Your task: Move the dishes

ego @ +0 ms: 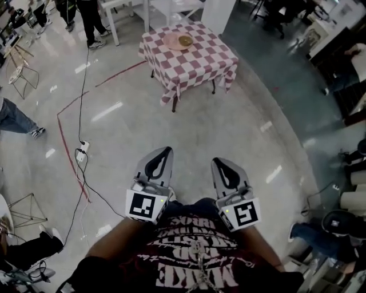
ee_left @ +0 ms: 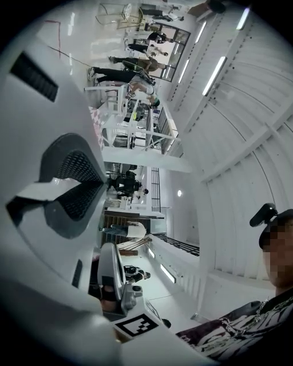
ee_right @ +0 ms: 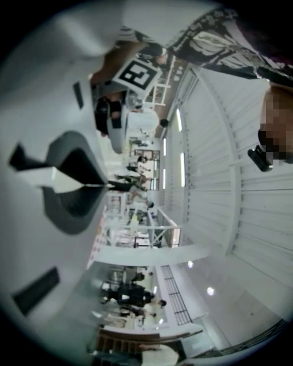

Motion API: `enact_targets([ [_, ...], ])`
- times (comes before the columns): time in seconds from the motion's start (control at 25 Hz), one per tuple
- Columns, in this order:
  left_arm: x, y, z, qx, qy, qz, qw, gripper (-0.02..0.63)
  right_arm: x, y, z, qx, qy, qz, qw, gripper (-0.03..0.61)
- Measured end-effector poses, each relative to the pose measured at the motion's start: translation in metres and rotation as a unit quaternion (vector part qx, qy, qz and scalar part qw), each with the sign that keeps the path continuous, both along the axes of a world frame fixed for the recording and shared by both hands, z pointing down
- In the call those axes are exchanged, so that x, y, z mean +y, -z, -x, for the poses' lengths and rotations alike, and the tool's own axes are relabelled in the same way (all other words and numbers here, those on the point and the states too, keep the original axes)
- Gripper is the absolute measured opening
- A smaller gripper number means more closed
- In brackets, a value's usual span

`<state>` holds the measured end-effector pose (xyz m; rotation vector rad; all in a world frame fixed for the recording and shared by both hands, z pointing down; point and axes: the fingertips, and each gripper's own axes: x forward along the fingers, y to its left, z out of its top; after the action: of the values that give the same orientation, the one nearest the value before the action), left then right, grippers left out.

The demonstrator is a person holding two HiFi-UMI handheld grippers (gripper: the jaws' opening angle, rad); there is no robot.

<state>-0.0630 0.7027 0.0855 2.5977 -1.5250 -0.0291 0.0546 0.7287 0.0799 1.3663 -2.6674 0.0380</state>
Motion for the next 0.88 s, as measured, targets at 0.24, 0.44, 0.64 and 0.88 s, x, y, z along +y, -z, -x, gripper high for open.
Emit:
enact_targets([
  [0.24,-0.013,-0.003,0.001,0.008,-0.007,0.0,0.9999,0.026,-0.002,-0.002,0.006,0.005,0.006,-0.002,1.0,0.035],
  [0.44,-0.023,-0.008,0.003,0.005,-0.009,0.003,0.9999,0.026,-0.014,-0.009,0.01,0.002,0.012,0.004,1.0,0.034],
  [0.64,-0.042,-0.009,0.012,-0.001,0.004,0.0,1.0,0.026,-0.039,-0.011,0.017,-0.013,0.028,-0.005,1.0,0.035],
  [0.88,-0.07,-0.011,0.019,-0.018,0.02,0.005,0.9996,0.026,-0.071,-0.011,0.02,-0.03,0.038,-0.007,0.999,0.035],
])
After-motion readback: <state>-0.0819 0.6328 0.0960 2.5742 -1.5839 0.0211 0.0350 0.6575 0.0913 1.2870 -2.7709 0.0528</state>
